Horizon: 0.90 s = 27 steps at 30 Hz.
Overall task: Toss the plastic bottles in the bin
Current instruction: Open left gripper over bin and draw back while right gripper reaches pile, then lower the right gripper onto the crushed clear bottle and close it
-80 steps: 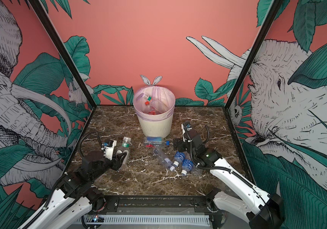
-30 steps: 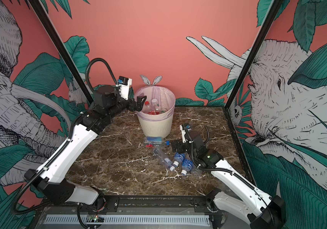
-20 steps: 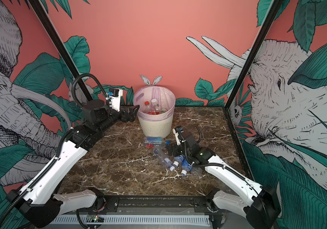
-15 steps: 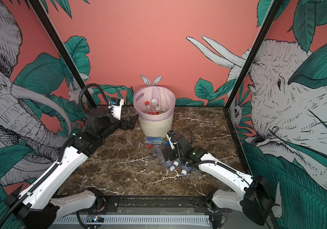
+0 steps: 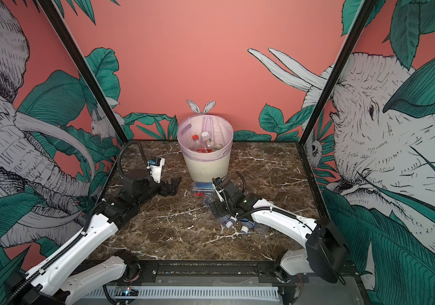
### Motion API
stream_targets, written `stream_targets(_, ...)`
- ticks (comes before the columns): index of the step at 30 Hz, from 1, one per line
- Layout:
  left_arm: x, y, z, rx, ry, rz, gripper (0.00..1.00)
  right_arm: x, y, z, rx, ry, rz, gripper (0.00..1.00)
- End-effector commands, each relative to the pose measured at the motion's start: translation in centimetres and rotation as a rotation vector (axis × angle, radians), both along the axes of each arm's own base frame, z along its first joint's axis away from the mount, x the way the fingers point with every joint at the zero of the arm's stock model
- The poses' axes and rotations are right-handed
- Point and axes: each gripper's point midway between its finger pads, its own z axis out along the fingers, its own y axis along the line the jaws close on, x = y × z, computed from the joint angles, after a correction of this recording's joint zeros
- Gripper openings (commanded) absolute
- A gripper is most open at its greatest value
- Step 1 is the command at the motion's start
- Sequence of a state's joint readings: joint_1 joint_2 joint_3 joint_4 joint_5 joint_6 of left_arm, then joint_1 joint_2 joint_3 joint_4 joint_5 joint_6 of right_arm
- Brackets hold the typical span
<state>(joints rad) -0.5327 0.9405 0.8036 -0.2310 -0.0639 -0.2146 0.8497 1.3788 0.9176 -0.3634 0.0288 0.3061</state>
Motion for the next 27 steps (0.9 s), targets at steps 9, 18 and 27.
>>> stream_targets(9, -1.4, 0.4, -4.9, -0.026, 0.026, -0.013, 0.99, 0.3, 1.6, -1.4, -0.032, 0.021, 0.029, 0.90)
stream_targets(18, -1.9, 0.4, -7.8, 0.009, 0.038, -0.044, 1.00, 0.4, 1.9, -2.9, -0.066, 0.048, 0.030, 0.90)
stream_targets(27, -2.3, 0.4, -9.3, 0.014, 0.059, -0.053, 1.00, 1.0, 2.3, -4.0, -0.084, 0.056, 0.020, 0.89)
